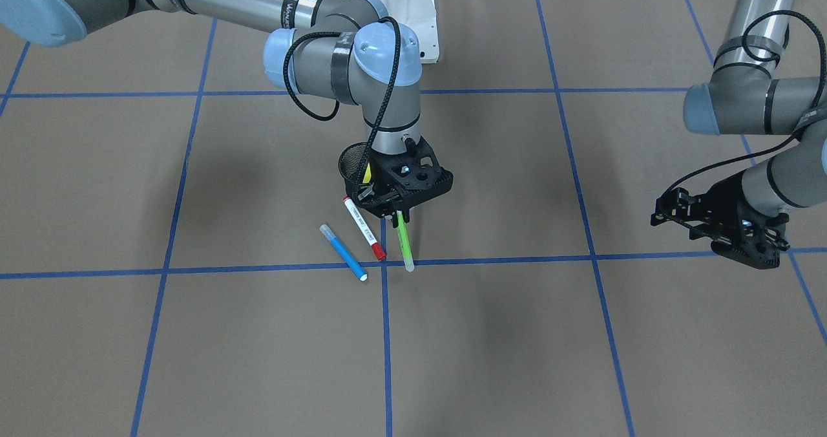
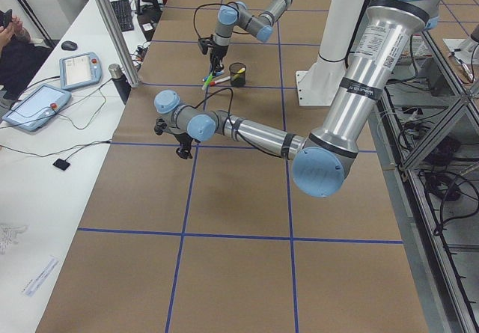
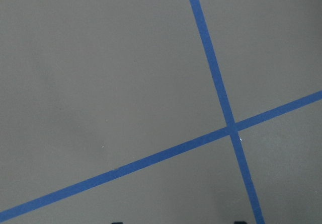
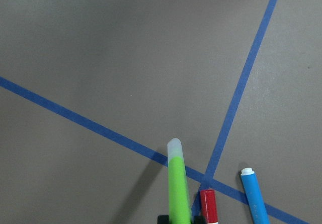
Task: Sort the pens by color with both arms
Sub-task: 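Lower the green highlighter beside the white marker and open the right gripper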
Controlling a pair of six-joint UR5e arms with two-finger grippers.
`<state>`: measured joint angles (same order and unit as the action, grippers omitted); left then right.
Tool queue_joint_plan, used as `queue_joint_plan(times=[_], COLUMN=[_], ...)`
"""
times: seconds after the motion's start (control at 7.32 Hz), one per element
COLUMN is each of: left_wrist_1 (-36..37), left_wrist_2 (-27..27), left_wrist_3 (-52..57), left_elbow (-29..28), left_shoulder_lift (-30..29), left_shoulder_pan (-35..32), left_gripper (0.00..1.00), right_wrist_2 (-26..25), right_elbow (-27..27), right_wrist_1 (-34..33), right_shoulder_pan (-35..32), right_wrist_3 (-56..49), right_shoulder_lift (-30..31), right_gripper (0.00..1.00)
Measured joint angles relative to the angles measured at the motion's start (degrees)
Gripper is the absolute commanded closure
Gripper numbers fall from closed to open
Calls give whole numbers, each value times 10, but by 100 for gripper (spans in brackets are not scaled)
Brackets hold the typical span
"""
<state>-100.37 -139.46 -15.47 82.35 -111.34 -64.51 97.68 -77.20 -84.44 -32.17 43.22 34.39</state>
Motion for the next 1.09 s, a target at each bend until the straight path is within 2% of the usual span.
queue_joint_plan(times=[0.14, 0.27, 0.55, 0.82, 1.09], left_wrist_1=[0, 0, 1, 3, 5], left_wrist_2=[0, 0, 0, -1, -5], left_wrist_3=[0, 0, 0, -7, -54], left_elbow=[0, 0, -1, 2, 8], left_shoulder_lift=[0, 0, -2, -10, -30], left_shoulder_pan=[0, 0, 0, 0, 2], left_gripper=[20, 19, 18, 18, 18], right_wrist_2=[1, 3, 12, 45, 133], right_elbow=[-6, -11, -24, -54, -93], right_wrist_1=[-8, -13, -36, -87, -148], right_shoulder_pan=[0, 0, 0, -10, -62], right_wrist_3=[0, 0, 0, -1, -13], right_shoulder_lift=[1, 0, -2, -2, 11], right_gripper=[20, 14, 8, 8, 9])
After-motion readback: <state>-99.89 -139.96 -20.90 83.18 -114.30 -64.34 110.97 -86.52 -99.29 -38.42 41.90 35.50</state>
